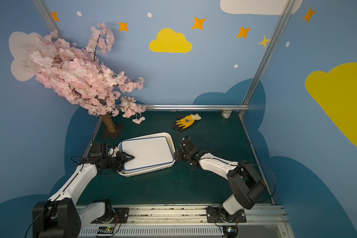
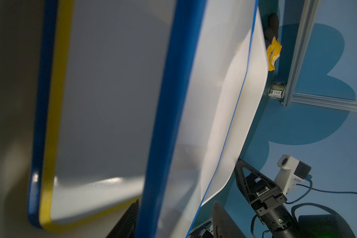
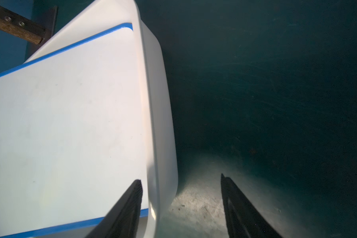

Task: Put the whiteboard into the storage box
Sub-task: Place the whiteboard in the storage box.

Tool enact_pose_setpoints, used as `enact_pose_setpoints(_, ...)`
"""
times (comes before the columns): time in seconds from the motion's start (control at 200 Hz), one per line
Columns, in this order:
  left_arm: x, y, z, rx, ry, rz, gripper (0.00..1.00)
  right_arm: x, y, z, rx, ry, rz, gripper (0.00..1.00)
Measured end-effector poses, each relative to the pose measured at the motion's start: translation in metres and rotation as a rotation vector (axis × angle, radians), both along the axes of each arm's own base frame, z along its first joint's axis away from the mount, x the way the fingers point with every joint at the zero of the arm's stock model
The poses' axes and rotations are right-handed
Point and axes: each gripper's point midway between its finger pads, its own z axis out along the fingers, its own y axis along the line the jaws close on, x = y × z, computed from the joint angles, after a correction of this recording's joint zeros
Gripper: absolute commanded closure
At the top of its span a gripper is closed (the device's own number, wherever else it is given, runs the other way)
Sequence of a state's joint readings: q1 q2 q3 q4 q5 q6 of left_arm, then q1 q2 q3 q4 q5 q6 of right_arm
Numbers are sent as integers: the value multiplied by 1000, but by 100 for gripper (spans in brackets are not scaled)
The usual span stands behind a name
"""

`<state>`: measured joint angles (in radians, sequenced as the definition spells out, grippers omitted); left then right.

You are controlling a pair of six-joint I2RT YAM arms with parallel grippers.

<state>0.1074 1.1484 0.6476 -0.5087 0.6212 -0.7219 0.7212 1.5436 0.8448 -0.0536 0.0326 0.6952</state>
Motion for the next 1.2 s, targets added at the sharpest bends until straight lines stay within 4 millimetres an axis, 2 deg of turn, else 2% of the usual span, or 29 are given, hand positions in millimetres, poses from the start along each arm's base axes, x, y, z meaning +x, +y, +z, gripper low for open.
enact_pose_setpoints(0.245,-8,1,-19,10,108,-17,26,0,-5,-7,-13,-17,6,31)
enact_pose_setpoints(0.325,-8,2,-18,22,121,-30,18,0,-5,-8,-14,-24,9,28)
enact_pose_setpoints(0.491,-6,8,-10,68,125,-48,9,1,-8,-9,-36,-38,23,23)
enact_pose_setpoints(0.776,-1,25,-12,195,205,-80,1,2,-15,-3,-87,-82,55,17)
enact_pose_setpoints(0.986,17,39,1,316,173,-100,1,8,-42,17,-160,-150,28,12)
enact_pose_setpoints(1.107,31,42,16,434,92,-118,1,10,-58,25,-226,-158,22,9)
enact_pose_setpoints(1.202,42,41,32,509,5,-126,1,17,-69,40,-262,-185,11,8)
